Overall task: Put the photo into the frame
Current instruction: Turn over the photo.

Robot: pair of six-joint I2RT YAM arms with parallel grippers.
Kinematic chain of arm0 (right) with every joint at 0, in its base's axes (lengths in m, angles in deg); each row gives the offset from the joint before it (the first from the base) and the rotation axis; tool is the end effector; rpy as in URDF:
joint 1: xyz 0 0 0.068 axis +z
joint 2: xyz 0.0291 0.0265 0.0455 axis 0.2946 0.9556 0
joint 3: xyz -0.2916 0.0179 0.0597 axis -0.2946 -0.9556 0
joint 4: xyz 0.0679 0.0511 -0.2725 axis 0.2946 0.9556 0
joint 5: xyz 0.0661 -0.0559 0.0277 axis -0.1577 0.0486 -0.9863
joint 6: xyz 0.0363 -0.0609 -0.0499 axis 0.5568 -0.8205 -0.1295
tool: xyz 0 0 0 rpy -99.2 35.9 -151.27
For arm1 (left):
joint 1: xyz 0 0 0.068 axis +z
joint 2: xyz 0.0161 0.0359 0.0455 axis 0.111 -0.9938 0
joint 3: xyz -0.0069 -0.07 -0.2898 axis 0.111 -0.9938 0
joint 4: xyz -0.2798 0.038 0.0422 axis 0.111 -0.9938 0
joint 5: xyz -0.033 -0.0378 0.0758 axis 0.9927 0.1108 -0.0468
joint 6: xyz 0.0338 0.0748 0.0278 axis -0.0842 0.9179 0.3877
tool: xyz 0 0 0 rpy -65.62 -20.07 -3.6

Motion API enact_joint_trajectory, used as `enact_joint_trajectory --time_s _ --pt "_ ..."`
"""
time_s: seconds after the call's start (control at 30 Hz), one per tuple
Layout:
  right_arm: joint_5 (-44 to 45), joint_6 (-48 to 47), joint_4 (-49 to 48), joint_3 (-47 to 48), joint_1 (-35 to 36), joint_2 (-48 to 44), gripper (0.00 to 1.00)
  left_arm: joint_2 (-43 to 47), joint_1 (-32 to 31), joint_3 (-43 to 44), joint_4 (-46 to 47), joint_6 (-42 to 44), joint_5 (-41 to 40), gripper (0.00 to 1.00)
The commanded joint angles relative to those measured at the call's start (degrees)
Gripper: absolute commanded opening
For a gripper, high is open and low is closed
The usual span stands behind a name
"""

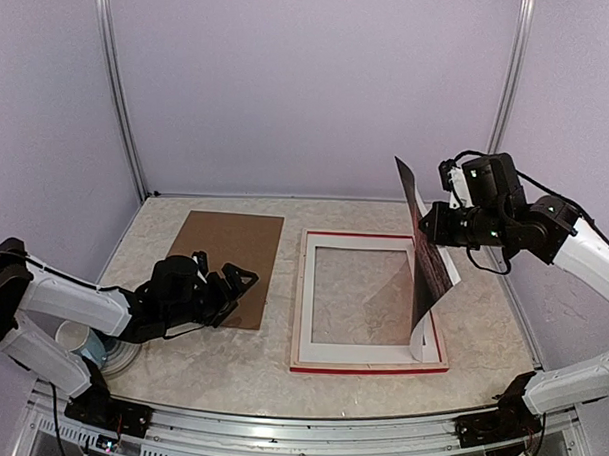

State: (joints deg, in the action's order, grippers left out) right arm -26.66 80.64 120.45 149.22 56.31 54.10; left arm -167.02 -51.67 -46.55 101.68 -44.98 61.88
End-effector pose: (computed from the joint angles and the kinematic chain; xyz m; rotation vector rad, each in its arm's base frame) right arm 0.2355 0.1719 0.3673 -0.0049 2.2076 0.4947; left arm 0.2235 -0.2158 0.1501 -0.5311 2.1424 -1.1409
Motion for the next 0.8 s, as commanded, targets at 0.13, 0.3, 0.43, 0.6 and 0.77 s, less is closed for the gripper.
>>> enact_joint_trajectory --time_s 0.13,0.3,0.43,0.6,0.77 --pt "-0.2 1.5 -3.2 -0.6 4.3 4.5 0.15 -6.3 1.5 6.7 2.3 3.0 3.9 0.99" --pt "-0.9 1.4 -3.5 0.8 6.4 7.4 0.19 -10.2 2.5 10.9 2.2 3.7 6.2 0.99" --pt "-2.8 1.5 -5.0 1.2 7.4 9.5 0.21 -12.8 3.0 13.1 2.9 3.5 8.1 0.99" --pt "-5.2 1.8 -7.4 1.4 8.2 12.5 0.21 -14.0 3.0 14.7 3.2 3.3 8.7 0.99" --pt "-7.1 1.9 -9.3 2.0 9.2 16.1 0.21 -14.1 3.1 15.0 3.2 3.4 8.8 0.99"
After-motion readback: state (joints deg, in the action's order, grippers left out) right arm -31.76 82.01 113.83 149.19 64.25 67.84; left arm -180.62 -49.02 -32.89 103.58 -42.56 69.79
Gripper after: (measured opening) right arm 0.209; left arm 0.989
